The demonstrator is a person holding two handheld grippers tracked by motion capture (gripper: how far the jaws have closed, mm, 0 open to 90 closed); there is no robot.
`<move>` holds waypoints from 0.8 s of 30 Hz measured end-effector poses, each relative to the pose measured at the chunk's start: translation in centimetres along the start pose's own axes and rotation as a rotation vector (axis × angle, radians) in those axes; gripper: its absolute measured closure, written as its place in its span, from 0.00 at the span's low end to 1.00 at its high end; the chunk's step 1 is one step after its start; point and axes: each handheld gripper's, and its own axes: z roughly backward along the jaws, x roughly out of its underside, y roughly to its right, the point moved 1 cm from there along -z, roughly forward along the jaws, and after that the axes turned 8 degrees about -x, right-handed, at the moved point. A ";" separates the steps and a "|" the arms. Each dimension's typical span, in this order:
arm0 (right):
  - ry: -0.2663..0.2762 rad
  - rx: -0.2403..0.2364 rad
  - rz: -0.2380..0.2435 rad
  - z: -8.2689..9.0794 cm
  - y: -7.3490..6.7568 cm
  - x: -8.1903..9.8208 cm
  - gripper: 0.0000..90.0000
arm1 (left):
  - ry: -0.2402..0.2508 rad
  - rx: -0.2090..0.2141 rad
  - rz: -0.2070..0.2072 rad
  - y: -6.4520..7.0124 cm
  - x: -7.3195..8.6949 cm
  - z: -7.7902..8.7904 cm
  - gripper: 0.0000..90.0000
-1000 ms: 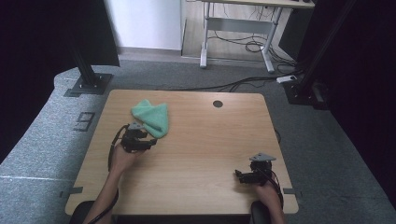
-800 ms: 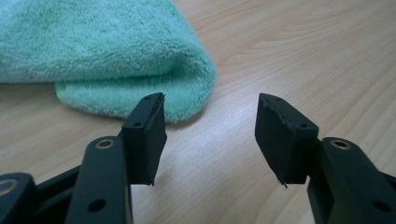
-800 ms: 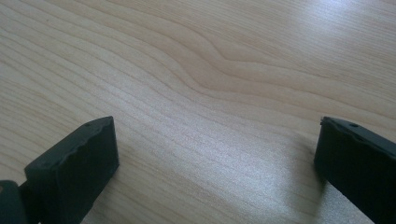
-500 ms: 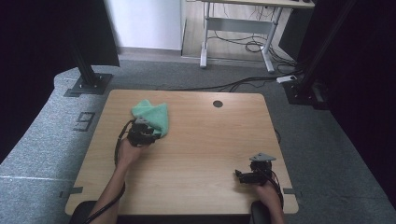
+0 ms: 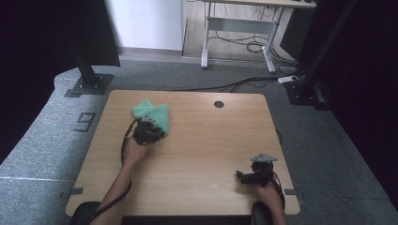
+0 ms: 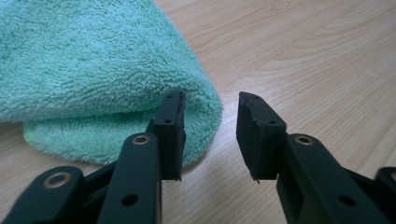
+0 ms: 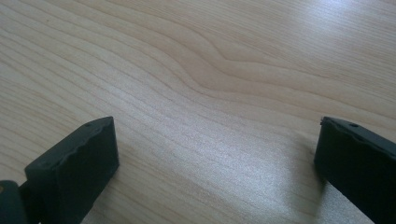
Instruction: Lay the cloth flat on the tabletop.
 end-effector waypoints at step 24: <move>0.000 0.000 0.000 0.0 0.0 0.0 0.00 | -0.048 0.007 0.010 0.3 1.3 -1.7 0.93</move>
